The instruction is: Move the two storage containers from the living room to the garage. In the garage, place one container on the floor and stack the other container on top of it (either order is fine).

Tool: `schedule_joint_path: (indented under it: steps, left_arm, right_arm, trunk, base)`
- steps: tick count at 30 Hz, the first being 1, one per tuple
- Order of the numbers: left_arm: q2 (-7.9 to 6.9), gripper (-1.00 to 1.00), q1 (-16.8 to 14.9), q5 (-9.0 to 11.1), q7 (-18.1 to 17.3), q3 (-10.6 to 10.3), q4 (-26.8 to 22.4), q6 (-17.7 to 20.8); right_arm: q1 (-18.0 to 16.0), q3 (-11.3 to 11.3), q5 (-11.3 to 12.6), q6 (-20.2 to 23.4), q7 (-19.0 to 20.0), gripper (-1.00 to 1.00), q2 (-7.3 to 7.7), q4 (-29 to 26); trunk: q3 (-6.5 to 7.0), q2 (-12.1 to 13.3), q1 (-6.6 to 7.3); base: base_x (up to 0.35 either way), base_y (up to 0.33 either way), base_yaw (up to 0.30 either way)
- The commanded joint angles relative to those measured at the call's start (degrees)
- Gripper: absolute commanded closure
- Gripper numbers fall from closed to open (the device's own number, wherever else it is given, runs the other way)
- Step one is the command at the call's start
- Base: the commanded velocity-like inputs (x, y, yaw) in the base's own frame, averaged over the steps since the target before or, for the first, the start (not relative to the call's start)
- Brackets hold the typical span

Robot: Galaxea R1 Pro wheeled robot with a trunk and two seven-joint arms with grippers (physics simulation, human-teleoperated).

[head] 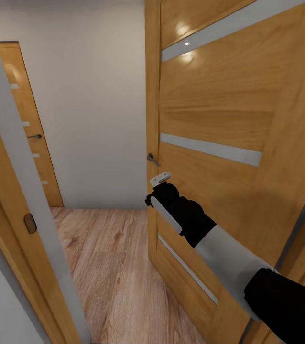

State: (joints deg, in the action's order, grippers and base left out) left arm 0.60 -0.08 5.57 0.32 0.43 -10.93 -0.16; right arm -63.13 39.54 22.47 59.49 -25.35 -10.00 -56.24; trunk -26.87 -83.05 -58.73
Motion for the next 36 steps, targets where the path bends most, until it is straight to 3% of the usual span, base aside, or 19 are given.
schedule_joint_path:
  steps: [1,15,36]
  left_arm:
    - [0.02,-1.00,0.0,0.6,0.0,0.0,0.0,0.0]
    - [0.02,-1.00,0.0,0.6,0.0,0.0,-0.1,0.0]
    - [-0.15,-1.00,0.0,0.6,-0.2,0.0,-0.1,0.0]
  right_arm:
    - [-0.1,0.1,0.6,0.3,-0.6,-1.00,0.00,0.0]
    - [-0.1,0.1,0.5,0.1,-0.6,-1.00,0.00,2.0]
    - [-0.1,0.1,0.6,0.1,-0.6,-1.00,0.00,2.0]
  trunk:
    - [-0.06,0.0,0.00]
    - [-0.06,0.0,0.00]
    - [-0.06,0.0,0.00]
  base:
    - [0.000,0.000,0.000]
    - [0.008,-0.001,0.000]
    - [0.120,-0.055,0.000]
